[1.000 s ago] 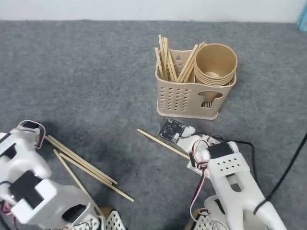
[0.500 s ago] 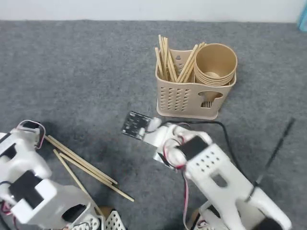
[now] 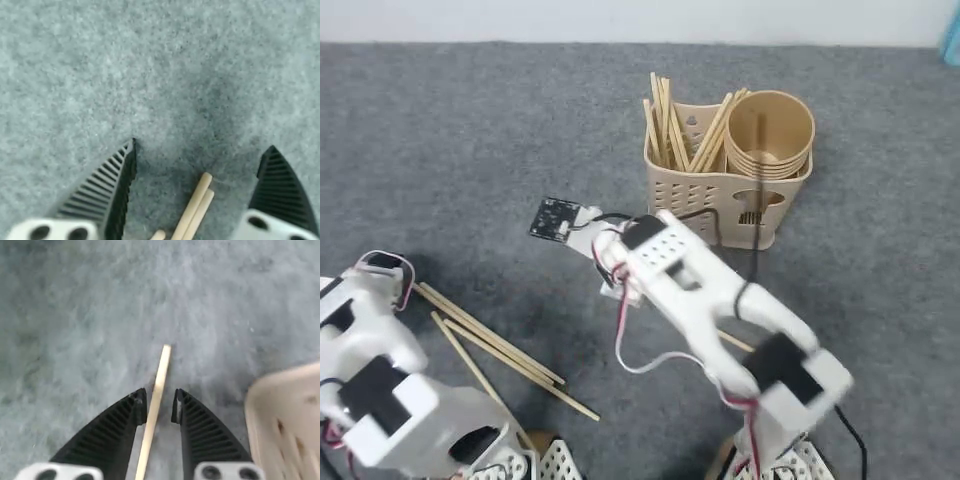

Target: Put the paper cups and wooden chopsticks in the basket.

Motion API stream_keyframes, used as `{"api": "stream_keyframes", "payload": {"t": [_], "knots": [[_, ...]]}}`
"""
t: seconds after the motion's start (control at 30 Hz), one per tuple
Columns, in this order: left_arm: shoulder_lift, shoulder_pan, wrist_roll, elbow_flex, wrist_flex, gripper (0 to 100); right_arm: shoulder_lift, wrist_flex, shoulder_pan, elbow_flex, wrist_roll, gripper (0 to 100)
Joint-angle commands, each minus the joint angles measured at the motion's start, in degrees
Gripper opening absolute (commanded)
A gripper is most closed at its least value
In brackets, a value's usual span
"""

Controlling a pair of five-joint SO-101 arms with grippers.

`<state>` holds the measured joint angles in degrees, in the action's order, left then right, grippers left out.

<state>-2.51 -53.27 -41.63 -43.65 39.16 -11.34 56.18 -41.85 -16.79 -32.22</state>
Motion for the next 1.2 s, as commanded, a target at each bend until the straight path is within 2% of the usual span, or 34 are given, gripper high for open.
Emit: {"api": "stream_keyframes", "payload": {"t": [0.0, 0.23, 0.3, 0.4, 0.57, 0.8, 1.17], "knots": [[-0.2, 1.0, -0.4, 2.0, 0.4, 36, -5.3, -0.9, -1.3, 8.0, 0.6, 9.9], [-0.2, 1.0, -0.4, 2.0, 0.4, 36, -13.1, -0.4, -0.7, 13.5, 0.4, 9.4], [-0.2, 1.0, -0.4, 2.0, 0.4, 36, -13.1, -0.3, -0.7, 13.5, 0.5, 8.7], [-0.2, 1.0, -0.4, 2.0, 0.4, 36, -13.1, -0.3, -0.7, 13.5, 0.5, 0.1], [-0.2, 1.0, -0.4, 2.0, 0.4, 36, -9.7, 3.7, -0.6, 13.7, 0.6, 0.8], [-0.2, 1.0, -0.4, 2.0, 0.3, 36, 6.2, 12.2, -0.7, 13.5, 3.9, 0.8], [-0.2, 1.0, -0.4, 2.0, 0.3, 36, 43.8, 22.0, -0.7, 13.4, 4.2, 0.8]]}}
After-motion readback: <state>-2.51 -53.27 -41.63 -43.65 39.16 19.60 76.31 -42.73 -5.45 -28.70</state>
